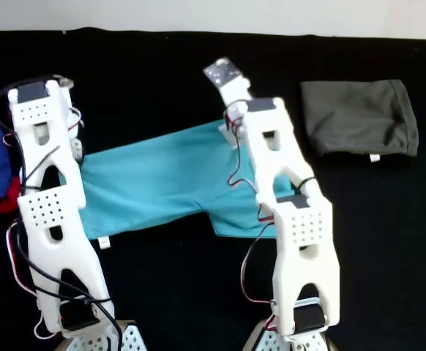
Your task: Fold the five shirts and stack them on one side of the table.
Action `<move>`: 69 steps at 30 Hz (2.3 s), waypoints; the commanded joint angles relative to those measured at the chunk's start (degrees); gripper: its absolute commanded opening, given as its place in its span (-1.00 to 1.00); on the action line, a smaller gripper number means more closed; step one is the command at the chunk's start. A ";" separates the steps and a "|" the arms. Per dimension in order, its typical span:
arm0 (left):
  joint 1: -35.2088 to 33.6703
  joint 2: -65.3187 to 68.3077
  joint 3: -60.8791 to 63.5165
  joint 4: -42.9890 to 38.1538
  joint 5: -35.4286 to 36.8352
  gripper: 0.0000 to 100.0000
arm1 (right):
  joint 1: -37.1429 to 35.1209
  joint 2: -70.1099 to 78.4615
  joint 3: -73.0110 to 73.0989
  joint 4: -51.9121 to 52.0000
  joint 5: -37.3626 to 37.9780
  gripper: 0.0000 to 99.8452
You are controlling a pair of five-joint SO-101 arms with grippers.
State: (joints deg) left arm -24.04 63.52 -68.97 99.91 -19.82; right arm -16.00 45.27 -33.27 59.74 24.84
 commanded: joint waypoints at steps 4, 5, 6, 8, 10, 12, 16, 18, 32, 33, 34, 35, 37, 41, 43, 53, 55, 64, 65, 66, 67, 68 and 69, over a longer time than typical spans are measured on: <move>-0.40 -4.79 -4.79 2.20 0.35 -0.98 | 1.36 -0.75 -16.40 14.02 -0.26 -0.99; -0.40 -6.73 -3.21 2.20 0.35 -0.98 | 1.36 -0.75 -19.03 15.87 -0.26 -0.99; -0.40 -9.01 -1.01 2.20 0.35 -0.98 | 1.36 -0.75 -21.85 17.80 -0.26 -0.99; -0.22 -14.55 4.44 2.20 0.35 -0.98 | 1.36 -0.75 -27.74 21.93 -0.26 -0.99; -0.13 -21.23 11.47 2.20 0.35 -0.98 | 1.36 -0.75 -33.89 26.68 -0.26 -0.99; 0.04 -28.44 19.65 2.20 0.18 -0.98 | 1.36 -0.75 -39.87 31.43 -0.26 -0.99; 0.75 -41.71 38.99 2.11 -0.35 -0.98 | 1.01 -0.48 -50.15 39.25 -0.18 -0.99; 1.01 -46.73 49.10 0.44 -2.29 -0.98 | 0.84 -0.48 -53.41 41.19 -0.18 -0.99; -4.09 -64.66 102.37 -39.38 -2.55 -0.98 | -0.04 -34.86 -23.60 41.45 -5.89 -0.99; -4.53 -64.66 103.87 -40.53 -2.55 -0.98 | -0.04 -39.08 -17.80 41.45 -5.98 -0.99; -4.88 -64.66 105.19 -41.76 -2.55 -0.98 | -0.13 -43.12 -11.30 41.36 -5.98 -0.99; -5.32 -64.66 106.33 -42.90 -2.37 -0.98 | -0.13 -46.73 -5.14 41.27 -5.89 -0.99; -5.58 -64.75 108.35 -45.19 -2.29 -0.98 | -0.31 -53.05 7.16 40.66 -5.89 -0.99; -5.49 -64.84 111.34 -49.76 -2.20 -0.98 | -1.27 -62.55 31.08 33.45 -6.15 -0.99; -5.41 -64.92 111.78 -50.29 -2.20 -0.98 | -2.42 -66.24 42.59 28.26 -5.89 -0.99; -5.32 -64.48 111.87 -50.46 -2.20 -0.98 | -6.73 -72.92 76.18 4.97 -5.89 -0.98; -5.32 -64.48 111.87 -50.46 -2.20 -0.98 | -9.27 -72.92 77.67 4.88 -5.89 -0.97; -5.32 -64.48 111.96 -50.46 -2.20 -0.98 | -11.21 -65.71 78.55 2.42 -6.07 -0.75; -5.32 -64.48 111.96 -50.46 -2.20 -0.98 | -11.12 -63.69 78.55 0.84 -6.07 -0.75; -5.32 -64.48 111.96 -50.46 -2.20 -0.98 | -10.86 -61.76 78.55 -1.10 -6.15 -0.75; -5.32 -64.48 111.96 -50.46 -2.20 -0.98 | -10.51 -59.82 78.29 -2.95 -6.15 -0.75; -5.32 -64.48 111.96 -50.46 -2.20 -0.98 | -10.07 -57.80 78.11 -4.35 -6.15 -0.75; -5.32 -64.48 111.96 -50.46 -2.20 -0.98 | -9.63 -56.48 78.02 -5.41 -6.15 -0.75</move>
State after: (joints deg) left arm -28.70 -1.27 42.68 51.03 -22.02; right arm -26.64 -14.42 45.14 57.71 19.21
